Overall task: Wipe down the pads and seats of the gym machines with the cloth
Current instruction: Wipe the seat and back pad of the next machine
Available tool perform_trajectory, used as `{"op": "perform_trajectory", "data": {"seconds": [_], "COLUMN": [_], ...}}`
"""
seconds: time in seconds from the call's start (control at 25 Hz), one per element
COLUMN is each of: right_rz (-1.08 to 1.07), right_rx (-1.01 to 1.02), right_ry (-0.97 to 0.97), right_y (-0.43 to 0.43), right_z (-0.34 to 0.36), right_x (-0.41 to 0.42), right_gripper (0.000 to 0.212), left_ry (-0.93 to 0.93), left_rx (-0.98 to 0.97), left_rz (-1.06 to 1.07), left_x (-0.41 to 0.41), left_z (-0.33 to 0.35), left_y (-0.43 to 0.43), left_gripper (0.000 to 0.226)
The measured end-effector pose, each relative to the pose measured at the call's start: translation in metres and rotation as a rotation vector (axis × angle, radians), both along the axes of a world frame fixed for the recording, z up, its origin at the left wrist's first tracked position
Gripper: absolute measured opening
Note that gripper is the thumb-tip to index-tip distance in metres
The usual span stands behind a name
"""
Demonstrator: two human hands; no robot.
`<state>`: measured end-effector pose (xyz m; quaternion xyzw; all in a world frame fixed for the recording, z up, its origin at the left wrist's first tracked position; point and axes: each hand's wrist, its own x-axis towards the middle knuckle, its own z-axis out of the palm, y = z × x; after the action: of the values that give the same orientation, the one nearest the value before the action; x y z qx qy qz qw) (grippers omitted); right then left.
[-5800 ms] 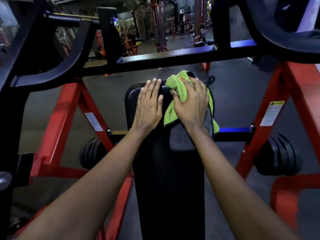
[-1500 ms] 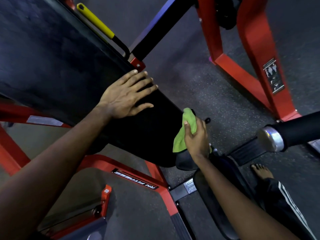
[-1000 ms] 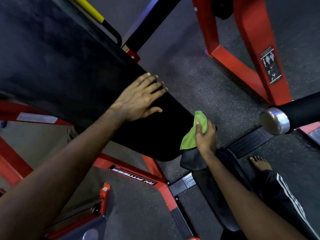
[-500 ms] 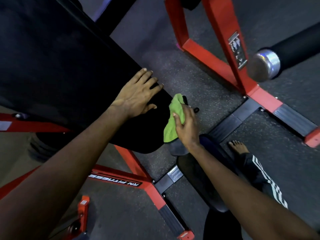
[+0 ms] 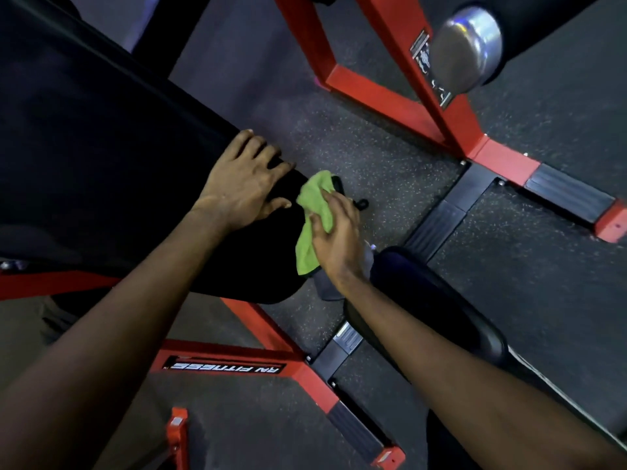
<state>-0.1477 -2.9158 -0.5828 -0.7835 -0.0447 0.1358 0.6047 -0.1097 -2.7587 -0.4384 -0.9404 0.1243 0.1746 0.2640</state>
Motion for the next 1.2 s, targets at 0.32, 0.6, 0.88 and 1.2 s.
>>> {"op": "perform_trajectory", "data": {"seconds": [0.32, 0.6, 0.88, 1.2], "right_rz": [-0.117, -0.258, -0.343, -0.286], "right_rx": [-0.009, 0.106, 0.122, 0.249], "right_ry": [0.112, 0.306, 0.329, 0.642], "right_y": [0.001, 0.001, 0.009, 0.013], "right_z": [-0.029, -0.06, -0.054, -0.07], "right_x": [-0.025, -0.072, -0.063, -0.099], "right_gripper": [0.055, 0.049, 0.048, 0.041], "left_ry": [-0.028, 0.06, 0.048, 0.019], "left_rx": [0.022, 0.037, 0.083, 0.055], "left_rz": [-0.058, -0.152, -0.261, -0.262], "left_x": [0.0, 0.003, 0.004, 0.003], "left_z": [0.0, -0.02, -0.024, -0.026], "left_y": [0.003, -0.003, -0.002, -0.001], "left_gripper": [0.067, 0.07, 0.066, 0.061]}}
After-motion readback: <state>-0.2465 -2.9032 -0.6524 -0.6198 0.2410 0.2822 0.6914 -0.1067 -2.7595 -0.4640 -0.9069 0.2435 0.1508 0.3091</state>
